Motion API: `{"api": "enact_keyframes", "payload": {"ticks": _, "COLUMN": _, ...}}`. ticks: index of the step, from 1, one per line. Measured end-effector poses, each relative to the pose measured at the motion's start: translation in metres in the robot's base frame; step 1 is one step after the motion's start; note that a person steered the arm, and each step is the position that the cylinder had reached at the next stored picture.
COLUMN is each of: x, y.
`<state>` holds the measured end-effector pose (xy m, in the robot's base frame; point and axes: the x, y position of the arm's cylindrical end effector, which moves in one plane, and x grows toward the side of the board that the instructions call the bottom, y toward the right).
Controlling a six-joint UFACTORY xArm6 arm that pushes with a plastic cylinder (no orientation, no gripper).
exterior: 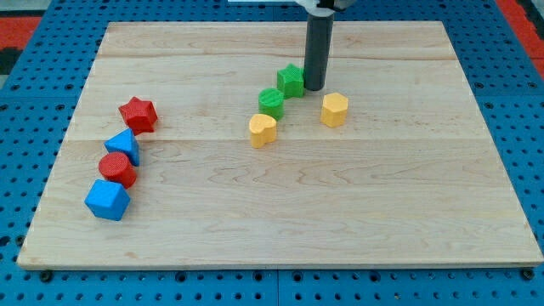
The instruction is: Place the hexagon to the bottom right of the heart
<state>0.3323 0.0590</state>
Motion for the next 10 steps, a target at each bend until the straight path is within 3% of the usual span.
{"api": "enact_keyframes", "payload": {"ticks": 3, "x": -0.018, "y": -0.015}}
{"api": "enact_keyframes", "payload": {"ticks": 5, "x": 0.016, "y": 0.06}}
{"api": "enact_keyframes", "payload": {"ticks": 7, "x": 0.078, "y": 0.049}}
{"api": "enact_keyframes", "payload": {"ticks": 8, "x": 0.049, "y": 0.049}}
{"api": "enact_keyframes", "payload": {"ticks": 10, "x": 0.083, "y": 0.015}}
